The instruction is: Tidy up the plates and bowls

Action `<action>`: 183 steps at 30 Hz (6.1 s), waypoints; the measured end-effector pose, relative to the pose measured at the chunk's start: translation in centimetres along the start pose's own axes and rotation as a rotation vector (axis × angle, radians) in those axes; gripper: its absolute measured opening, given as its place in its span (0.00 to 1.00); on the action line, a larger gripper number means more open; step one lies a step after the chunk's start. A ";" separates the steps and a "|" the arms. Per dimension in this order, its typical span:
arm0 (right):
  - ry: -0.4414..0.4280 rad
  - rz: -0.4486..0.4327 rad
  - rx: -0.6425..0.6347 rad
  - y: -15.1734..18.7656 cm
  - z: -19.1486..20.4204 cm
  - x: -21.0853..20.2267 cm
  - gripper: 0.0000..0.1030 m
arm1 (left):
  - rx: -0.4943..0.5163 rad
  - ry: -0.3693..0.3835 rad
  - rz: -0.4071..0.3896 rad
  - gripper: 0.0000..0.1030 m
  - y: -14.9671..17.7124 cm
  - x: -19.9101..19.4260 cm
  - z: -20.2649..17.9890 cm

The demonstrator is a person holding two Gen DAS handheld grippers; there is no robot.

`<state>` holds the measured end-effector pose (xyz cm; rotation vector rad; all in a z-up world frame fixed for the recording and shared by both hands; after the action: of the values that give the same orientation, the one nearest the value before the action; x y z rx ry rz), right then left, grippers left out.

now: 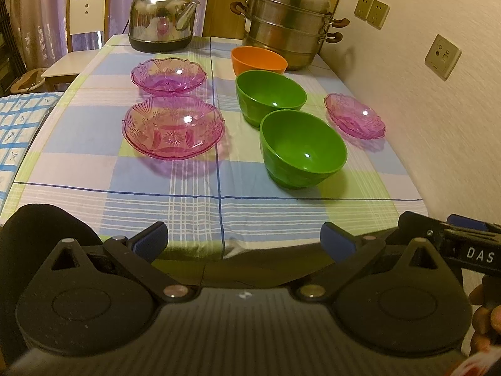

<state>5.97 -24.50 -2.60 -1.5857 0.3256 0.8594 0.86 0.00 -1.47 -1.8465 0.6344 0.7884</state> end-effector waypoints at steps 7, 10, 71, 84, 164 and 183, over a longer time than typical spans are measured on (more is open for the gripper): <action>0.000 0.000 0.001 0.0 0.0 0.0 1.00 | 0.000 0.000 0.000 1.00 0.0 0.0 0.0; 0.000 0.000 0.000 0.0 0.0 0.0 1.00 | 0.000 0.001 0.000 1.00 0.0 0.0 0.0; 0.203 -0.142 0.378 -10.6 -15.6 8.2 0.99 | 0.341 0.272 0.080 0.93 -21.4 22.0 -20.4; 0.225 -0.037 0.548 -11.3 -20.7 20.0 0.81 | 0.426 0.195 0.233 0.75 -22.7 34.4 -23.6; -0.097 -0.169 0.186 -21.0 3.1 10.7 0.13 | 0.068 0.022 -0.050 0.12 -27.0 9.9 -0.1; -0.232 -0.110 0.013 -23.4 11.5 21.8 0.13 | -0.090 -0.081 -0.132 0.12 -28.7 14.4 11.1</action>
<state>32.11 -2.92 -0.10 -1.4608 0.0781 0.9430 28.32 19.87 1.09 -1.9063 0.4275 0.8107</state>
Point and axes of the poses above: each gripper's, at about its wrist camera, not at the fingertips, and x roughly the way its jaws point, z to its left, y to its underside, the point moved 1 cm from there along x, roughly the way its jaws point, and after that the axes turned 11 degrees about -x, right-handed, at the moved point
